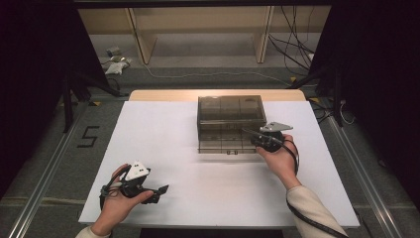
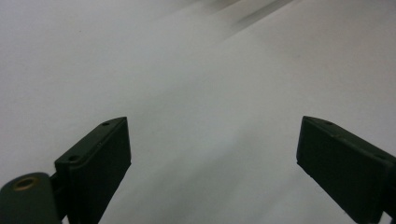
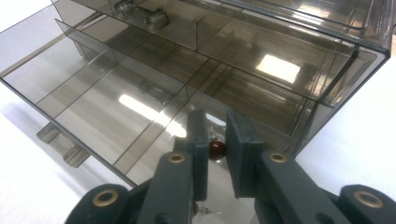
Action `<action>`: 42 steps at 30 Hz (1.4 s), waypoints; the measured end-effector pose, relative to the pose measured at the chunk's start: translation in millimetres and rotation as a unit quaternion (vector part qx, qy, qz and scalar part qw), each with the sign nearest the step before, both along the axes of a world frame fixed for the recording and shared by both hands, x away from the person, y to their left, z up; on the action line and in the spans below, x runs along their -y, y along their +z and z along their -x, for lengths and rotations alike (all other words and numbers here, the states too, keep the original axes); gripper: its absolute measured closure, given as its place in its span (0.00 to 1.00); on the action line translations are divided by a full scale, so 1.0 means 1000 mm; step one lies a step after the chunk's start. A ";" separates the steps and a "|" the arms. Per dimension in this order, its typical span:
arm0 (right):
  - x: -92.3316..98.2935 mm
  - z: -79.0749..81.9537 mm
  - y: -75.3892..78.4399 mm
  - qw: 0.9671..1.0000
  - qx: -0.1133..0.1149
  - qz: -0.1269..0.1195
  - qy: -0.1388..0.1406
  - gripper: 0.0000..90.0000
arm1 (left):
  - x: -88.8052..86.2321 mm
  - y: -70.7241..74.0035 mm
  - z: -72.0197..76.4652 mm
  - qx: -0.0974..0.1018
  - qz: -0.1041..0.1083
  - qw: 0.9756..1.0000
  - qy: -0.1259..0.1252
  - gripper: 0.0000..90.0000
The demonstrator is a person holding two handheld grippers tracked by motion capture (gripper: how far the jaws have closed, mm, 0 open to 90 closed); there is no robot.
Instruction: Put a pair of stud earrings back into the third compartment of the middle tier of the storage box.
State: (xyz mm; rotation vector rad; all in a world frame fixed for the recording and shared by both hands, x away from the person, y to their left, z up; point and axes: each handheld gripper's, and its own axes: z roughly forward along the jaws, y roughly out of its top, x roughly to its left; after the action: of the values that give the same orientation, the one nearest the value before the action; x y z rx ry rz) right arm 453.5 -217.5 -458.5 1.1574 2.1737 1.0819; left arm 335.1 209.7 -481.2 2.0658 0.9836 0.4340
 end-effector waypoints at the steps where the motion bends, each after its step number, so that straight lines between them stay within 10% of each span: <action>1: 0.000 0.000 0.000 1.000 0.000 0.000 0.000 0.89 | 0.000 0.000 0.000 0.001 -0.001 1.000 -0.001 0.11; 16: -0.001 0.001 -0.001 1.000 0.001 0.000 0.001 0.86 | 0.000 0.000 0.000 0.001 -0.001 1.000 -0.001 0.11; 33: -0.005 0.013 0.006 0.997 0.031 -0.047 0.059 0.46 | 0.000 -0.001 0.000 -0.001 0.000 1.000 -0.001 0.11; 42: -0.019 0.022 0.005 0.995 0.033 -0.034 0.087 0.35 | -0.001 -0.001 0.000 -0.003 -0.002 1.000 -0.004 0.11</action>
State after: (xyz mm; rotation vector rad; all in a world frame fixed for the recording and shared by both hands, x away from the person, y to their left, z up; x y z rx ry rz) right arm 431.1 -198.8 -453.1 0.9599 2.2331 1.2590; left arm 335.5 210.6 -482.4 2.0749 0.9785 0.4263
